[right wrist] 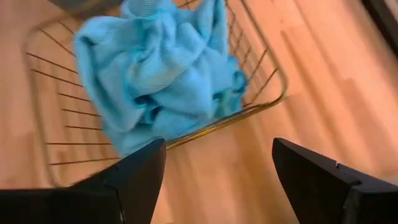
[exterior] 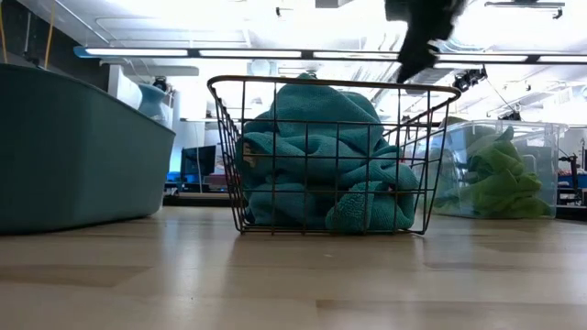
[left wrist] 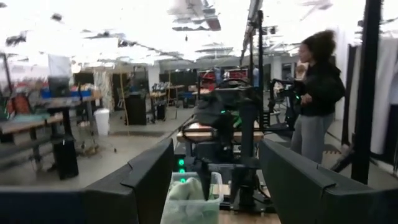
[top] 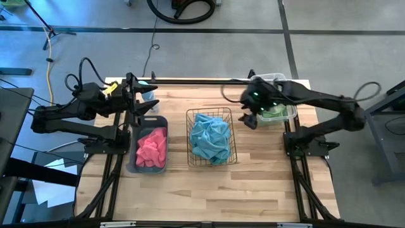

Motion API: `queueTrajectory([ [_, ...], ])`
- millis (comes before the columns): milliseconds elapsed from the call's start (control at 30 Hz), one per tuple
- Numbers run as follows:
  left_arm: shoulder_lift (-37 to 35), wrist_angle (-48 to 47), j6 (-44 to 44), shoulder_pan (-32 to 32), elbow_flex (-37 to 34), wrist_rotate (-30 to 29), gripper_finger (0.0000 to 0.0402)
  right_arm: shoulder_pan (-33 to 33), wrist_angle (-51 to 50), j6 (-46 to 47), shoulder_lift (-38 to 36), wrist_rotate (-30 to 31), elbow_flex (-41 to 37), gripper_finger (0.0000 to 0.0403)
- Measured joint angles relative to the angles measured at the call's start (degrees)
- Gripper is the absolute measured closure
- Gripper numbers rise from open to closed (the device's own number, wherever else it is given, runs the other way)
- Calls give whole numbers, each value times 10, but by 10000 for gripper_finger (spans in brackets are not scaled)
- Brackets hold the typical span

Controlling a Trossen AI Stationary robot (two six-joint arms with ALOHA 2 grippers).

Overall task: Sort microfiber towel by color & place in baskets
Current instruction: Return to Home Position

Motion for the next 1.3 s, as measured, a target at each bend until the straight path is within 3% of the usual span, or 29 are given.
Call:
queueTrajectory([
  [200, 18, -1, -43, 0, 0, -15, 177, 0, 115, 81, -106, -14, -125, 111],
  [367, 35, -1, -72, 0, 0, -15, 177, 0, 236, 113, -141, -13, -183, 111],
  [700, 52, 53, -134, 0, 0, 46, 177, 0, 565, 140, -128, -113, -170, 111],
  [867, 69, 57, -146, 0, 0, 50, 177, 1, 611, 140, -128, -138, -144, 111],
  [1300, 85, 48, -148, 0, 0, 69, 177, 17, 607, 95, -127, -140, -125, 111],
])
